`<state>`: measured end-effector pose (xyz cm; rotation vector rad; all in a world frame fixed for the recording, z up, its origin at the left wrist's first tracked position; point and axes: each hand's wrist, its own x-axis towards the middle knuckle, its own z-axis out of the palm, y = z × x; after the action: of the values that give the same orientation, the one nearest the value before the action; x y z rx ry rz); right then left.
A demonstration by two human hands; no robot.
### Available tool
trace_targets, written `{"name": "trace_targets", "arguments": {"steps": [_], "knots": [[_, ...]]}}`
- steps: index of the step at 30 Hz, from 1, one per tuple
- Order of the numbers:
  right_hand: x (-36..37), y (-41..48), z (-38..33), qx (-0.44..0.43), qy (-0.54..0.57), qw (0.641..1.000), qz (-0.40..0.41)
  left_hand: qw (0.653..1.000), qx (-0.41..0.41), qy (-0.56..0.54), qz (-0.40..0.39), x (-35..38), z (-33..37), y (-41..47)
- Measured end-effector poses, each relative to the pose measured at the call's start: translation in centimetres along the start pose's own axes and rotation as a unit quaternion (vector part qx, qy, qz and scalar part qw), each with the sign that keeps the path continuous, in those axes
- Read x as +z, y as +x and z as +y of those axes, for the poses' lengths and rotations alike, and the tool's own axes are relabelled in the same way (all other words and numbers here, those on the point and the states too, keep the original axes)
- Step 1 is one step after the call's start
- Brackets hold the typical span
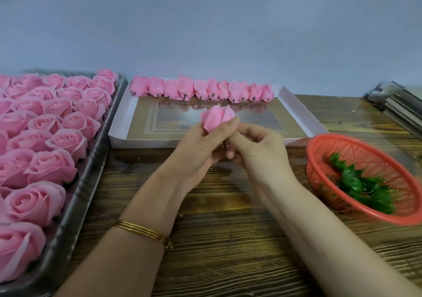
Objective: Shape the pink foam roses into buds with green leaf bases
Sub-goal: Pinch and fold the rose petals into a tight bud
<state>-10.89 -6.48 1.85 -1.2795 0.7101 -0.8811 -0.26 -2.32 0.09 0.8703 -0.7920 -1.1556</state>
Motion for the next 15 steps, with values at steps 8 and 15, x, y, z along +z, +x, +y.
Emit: {"name": "trace_targets", "arguments": {"steps": [8,15], "knots": [[-0.8,0.3,1.5,0.071,0.114,0.986,-0.103,0.999,-0.036,0.019,0.003,-0.3,-0.2,0.2],[-1.6,0.6,2.0,0.126,0.178,0.966,-0.14,0.999,-0.039,0.021,0.008,-0.5,-0.2,0.0]]}}
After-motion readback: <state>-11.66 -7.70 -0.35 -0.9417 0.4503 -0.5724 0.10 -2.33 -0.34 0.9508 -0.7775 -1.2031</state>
